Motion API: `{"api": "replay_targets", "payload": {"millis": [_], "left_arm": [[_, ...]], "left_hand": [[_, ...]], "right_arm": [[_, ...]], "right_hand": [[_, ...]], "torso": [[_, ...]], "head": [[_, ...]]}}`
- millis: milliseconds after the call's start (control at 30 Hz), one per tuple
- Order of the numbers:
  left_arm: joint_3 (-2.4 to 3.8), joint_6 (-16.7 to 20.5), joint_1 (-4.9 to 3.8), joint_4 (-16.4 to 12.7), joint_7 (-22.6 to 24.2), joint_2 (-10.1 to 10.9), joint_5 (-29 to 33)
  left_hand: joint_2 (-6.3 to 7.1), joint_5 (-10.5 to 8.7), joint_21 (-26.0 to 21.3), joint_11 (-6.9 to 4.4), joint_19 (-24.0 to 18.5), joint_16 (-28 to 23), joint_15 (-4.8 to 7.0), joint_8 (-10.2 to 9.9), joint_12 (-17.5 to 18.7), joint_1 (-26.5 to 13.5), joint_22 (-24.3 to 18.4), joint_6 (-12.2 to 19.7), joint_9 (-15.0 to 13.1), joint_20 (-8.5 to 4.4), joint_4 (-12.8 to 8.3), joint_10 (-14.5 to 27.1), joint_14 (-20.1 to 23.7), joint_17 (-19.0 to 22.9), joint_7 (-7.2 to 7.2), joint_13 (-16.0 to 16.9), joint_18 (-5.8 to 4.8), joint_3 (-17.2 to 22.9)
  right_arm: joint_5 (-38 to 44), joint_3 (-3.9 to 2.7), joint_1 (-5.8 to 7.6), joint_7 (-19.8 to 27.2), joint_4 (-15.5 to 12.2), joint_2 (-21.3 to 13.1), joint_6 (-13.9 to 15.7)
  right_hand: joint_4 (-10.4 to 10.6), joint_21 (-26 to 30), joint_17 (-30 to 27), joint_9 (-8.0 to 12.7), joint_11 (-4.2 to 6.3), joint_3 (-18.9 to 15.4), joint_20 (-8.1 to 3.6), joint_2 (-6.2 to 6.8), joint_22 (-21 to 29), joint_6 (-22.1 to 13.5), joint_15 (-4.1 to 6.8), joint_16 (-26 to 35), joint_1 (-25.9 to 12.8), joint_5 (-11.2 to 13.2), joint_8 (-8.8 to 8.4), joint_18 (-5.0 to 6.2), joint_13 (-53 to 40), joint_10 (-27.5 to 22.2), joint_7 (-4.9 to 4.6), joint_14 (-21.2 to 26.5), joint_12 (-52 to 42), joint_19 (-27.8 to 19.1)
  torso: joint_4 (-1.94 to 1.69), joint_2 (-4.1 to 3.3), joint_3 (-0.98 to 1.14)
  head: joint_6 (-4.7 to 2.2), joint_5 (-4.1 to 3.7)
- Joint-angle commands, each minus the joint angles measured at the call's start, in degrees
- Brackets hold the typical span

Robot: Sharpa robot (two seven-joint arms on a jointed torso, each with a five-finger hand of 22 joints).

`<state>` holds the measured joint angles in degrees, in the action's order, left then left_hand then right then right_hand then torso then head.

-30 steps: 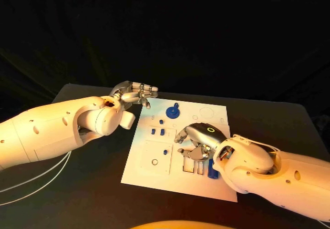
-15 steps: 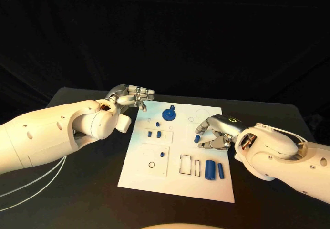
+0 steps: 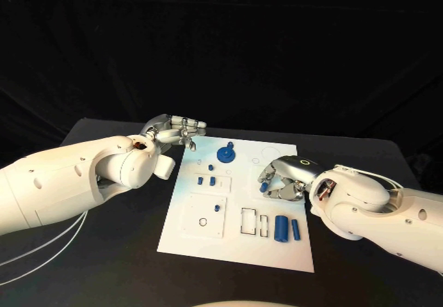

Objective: Assemble the parts on the task board

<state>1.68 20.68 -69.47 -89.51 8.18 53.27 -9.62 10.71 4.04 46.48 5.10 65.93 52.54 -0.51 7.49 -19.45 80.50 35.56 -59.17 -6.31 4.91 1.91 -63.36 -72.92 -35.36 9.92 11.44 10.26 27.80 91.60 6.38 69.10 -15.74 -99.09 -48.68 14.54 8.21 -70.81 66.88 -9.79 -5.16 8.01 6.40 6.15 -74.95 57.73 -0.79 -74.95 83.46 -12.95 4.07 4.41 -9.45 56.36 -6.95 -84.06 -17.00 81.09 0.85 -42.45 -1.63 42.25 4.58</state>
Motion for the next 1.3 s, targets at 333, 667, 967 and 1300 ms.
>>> {"api": "replay_targets", "payload": {"millis": [333, 667, 967, 1300], "left_arm": [[0.02, -1.11, -0.05, -0.26, 0.16, 0.07, 0.25], [0.02, -1.38, -0.05, -0.29, -0.18, 0.14, 0.25], [0.02, -1.72, -0.05, -0.31, -0.47, 0.16, 0.25], [0.02, -1.72, -0.05, -0.32, -0.68, 0.20, 0.25]], "left_hand": [[-0.64, 0.21, -0.31, 0.13, 0.22, -0.01, 0.10, -0.21, 0.35, -0.23, -0.11, 0.42, 0.11, 0.32, -0.32, 0.49, 0.25, -0.17, -0.08, 0.08, 0.32, 0.05], [-0.73, 0.21, -0.34, 0.14, 0.24, -0.10, 0.09, -0.20, 0.33, -0.21, -0.14, 0.44, 0.12, 0.33, -0.34, 0.52, 0.29, -0.04, -0.07, 0.09, 0.32, 0.05], [-0.76, 0.19, -0.45, 0.23, 0.27, -0.22, 0.03, -0.28, 0.38, -0.24, -0.22, 0.66, 0.18, 0.37, -0.42, 0.78, 0.40, 0.11, 0.02, 0.10, 0.32, -0.03], [-0.80, 0.19, -0.53, 0.30, 0.28, -0.28, -0.02, -0.34, 0.40, -0.28, -0.28, 0.82, 0.22, 0.41, -0.44, 0.97, 0.47, 0.19, 0.09, 0.11, 0.31, -0.09]], "right_arm": [[1.19, 0.06, -0.03, -0.71, 0.74, 0.81, -1.80], [3.02, 0.22, -0.47, -2.01, 2.30, 2.34, -1.86], [3.65, 0.30, -0.66, -2.61, 2.62, 2.91, -2.66], [3.26, 0.36, -0.68, -2.71, 2.72, 2.95, -4.31]], "right_hand": [[-0.51, -4.16, 1.53, -0.61, 1.85, 6.65, -1.27, -2.27, -8.84, 5.32, 1.90, -1.21, 2.64, 1.48, 2.00, -1.22, 0.54, 6.90, 0.21, -1.91, -0.74, 2.36], [-1.70, -4.60, 1.68, -0.89, 1.97, 9.87, -1.57, -2.34, -9.22, 6.61, 2.03, -1.35, 3.03, 2.06, 2.25, -1.33, 1.06, 8.38, 0.14, -1.97, 0.65, 2.58], [-1.65, -4.31, 1.62, -0.91, 1.74, 11.20, -1.42, -0.86, -9.28, 6.65, 1.82, -1.33, 1.12, 2.30, 1.91, -1.29, 1.60, 8.69, -0.02, -1.95, 2.17, 2.46], [-1.23, -3.68, 1.26, -0.90, 1.61, 11.60, -1.32, 0.32, -9.15, 6.66, 1.73, -1.11, -0.55, 2.48, 1.66, -1.17, 1.84, 8.87, -0.01, -1.86, 3.02, 2.21]], "torso": [[0.06, -0.03, 0.02], [0.04, -0.06, 0.05], [0.09, 0.01, -0.01], [0.00, 0.02, 0.00]], "head": [[0.29, -0.06], [0.46, -0.09], [0.55, -0.26], [0.54, -0.33]]}}
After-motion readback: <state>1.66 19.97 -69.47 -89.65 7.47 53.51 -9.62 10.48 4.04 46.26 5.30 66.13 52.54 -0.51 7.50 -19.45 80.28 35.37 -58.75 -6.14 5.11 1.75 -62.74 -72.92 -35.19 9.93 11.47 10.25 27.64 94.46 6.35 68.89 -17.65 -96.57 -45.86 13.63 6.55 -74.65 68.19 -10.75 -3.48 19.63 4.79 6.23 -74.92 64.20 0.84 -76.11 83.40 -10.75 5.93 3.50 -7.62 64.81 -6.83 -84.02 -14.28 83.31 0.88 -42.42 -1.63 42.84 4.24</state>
